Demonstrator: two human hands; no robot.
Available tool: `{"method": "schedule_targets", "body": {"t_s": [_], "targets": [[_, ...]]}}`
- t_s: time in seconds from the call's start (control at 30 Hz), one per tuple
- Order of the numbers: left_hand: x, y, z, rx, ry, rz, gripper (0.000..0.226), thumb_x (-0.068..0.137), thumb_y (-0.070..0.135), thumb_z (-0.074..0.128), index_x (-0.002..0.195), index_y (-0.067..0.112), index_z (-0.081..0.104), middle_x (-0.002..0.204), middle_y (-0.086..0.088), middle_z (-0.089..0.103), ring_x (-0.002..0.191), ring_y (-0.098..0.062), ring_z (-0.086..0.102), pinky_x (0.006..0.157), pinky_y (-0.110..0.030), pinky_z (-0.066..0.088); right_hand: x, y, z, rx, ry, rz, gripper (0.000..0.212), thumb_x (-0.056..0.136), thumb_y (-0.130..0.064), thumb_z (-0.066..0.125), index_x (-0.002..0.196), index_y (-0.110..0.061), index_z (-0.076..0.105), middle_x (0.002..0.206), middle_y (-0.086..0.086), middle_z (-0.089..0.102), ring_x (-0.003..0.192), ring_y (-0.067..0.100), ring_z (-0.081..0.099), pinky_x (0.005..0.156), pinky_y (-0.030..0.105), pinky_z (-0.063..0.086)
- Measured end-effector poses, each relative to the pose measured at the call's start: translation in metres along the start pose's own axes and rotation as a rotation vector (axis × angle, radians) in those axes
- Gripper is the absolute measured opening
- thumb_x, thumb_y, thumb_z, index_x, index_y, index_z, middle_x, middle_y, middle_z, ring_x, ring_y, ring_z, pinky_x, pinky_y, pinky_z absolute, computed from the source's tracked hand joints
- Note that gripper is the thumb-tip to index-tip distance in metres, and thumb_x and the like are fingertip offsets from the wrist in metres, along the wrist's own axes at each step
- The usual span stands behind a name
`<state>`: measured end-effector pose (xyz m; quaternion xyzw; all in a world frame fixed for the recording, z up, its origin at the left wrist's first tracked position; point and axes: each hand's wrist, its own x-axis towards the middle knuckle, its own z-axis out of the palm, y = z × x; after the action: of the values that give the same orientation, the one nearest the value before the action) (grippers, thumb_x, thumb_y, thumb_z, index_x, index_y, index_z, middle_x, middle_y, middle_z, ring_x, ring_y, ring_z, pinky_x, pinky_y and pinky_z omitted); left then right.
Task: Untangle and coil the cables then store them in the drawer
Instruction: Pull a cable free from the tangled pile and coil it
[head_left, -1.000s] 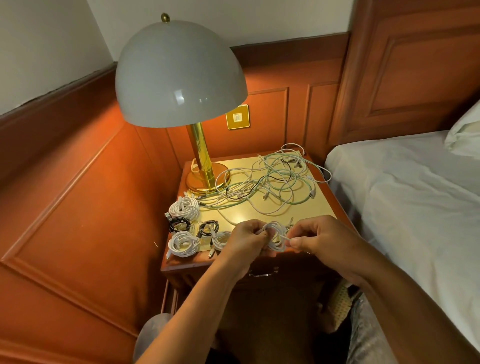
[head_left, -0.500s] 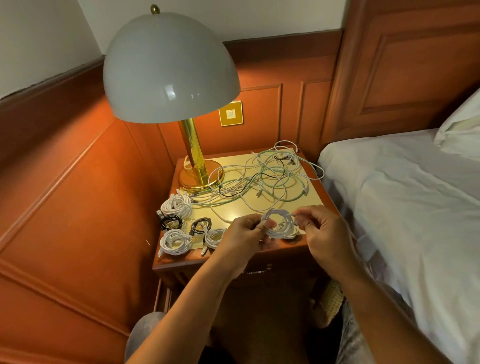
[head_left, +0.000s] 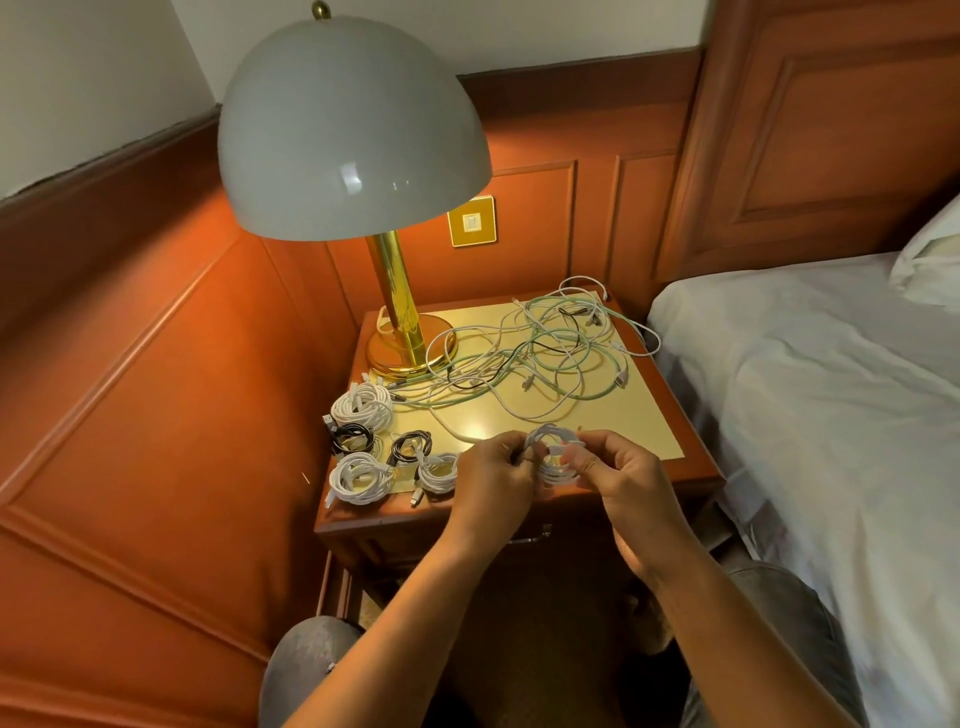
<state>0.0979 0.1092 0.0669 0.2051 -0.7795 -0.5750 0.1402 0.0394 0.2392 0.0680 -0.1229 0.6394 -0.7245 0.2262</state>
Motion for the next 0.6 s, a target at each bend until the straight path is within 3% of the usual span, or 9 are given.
{"method": "schedule_targets", "body": {"t_s": [0.13, 0.23, 0.33, 0.4, 0.5, 0.6], "targets": [[0.000, 0.007, -0.004, -0.284, -0.153, -0.135, 0.020, 0.097, 0.013, 0.055, 0.103, -0.003, 0.065, 0.069, 0.001, 0.067, 0.060, -0.007, 0.065, 0.071, -0.030, 0.059, 0.009, 0.001, -0.012, 0.238, -0.135, 0.207, 0.037, 0.090, -0.026, 0.054, 0.117, -0.002, 0.063, 0.115, 0.018, 0.068, 0.110, 0.031, 0.064, 0.101, 0.042, 0.047], [-0.002, 0.008, -0.002, -0.308, -0.159, -0.159, 0.018, 0.098, 0.010, 0.053, 0.097, -0.003, 0.065, 0.072, 0.000, 0.068, 0.063, -0.008, 0.067, 0.069, -0.028, 0.059, 0.011, 0.005, -0.013, 0.322, -0.207, 0.288, 0.044, 0.090, -0.030, 0.053, 0.123, -0.003, 0.062, 0.124, 0.020, 0.064, 0.121, 0.034, 0.057, 0.110, 0.050, 0.038], [-0.001, 0.003, 0.004, -0.106, -0.079, -0.062, 0.017, 0.097, 0.015, 0.056, 0.089, 0.005, 0.066, 0.081, -0.008, 0.069, 0.072, -0.016, 0.069, 0.067, -0.031, 0.058, 0.009, 0.008, -0.006, 0.195, -0.219, 0.270, 0.037, 0.086, -0.030, 0.060, 0.115, -0.009, 0.068, 0.119, 0.015, 0.067, 0.117, 0.030, 0.059, 0.103, 0.046, 0.041], [0.002, -0.003, 0.006, 0.022, -0.034, -0.004, 0.014, 0.095, 0.021, 0.059, 0.086, 0.014, 0.067, 0.081, -0.006, 0.070, 0.075, -0.020, 0.069, 0.071, -0.041, 0.059, 0.008, 0.008, -0.003, 0.092, -0.175, 0.249, 0.023, 0.090, -0.021, 0.060, 0.109, -0.011, 0.069, 0.112, 0.013, 0.068, 0.113, 0.029, 0.060, 0.094, 0.043, 0.044], [0.003, -0.010, 0.006, 0.027, 0.020, -0.005, 0.010, 0.094, 0.023, 0.062, 0.085, 0.019, 0.066, 0.080, -0.005, 0.069, 0.076, -0.024, 0.068, 0.075, -0.049, 0.057, 0.010, 0.008, -0.004, -0.013, -0.104, 0.229, 0.015, 0.094, -0.012, 0.057, 0.106, -0.012, 0.066, 0.106, 0.009, 0.069, 0.104, 0.026, 0.063, 0.080, 0.036, 0.047], [0.003, -0.013, 0.006, -0.071, 0.023, -0.023, 0.009, 0.095, 0.019, 0.060, 0.091, 0.014, 0.065, 0.085, -0.007, 0.069, 0.078, -0.020, 0.070, 0.076, -0.046, 0.058, 0.011, 0.010, -0.008, -0.039, -0.046, 0.168, 0.028, 0.091, -0.005, 0.063, 0.117, -0.015, 0.058, 0.104, 0.011, 0.068, 0.090, 0.023, 0.069, 0.071, 0.029, 0.052]]}}
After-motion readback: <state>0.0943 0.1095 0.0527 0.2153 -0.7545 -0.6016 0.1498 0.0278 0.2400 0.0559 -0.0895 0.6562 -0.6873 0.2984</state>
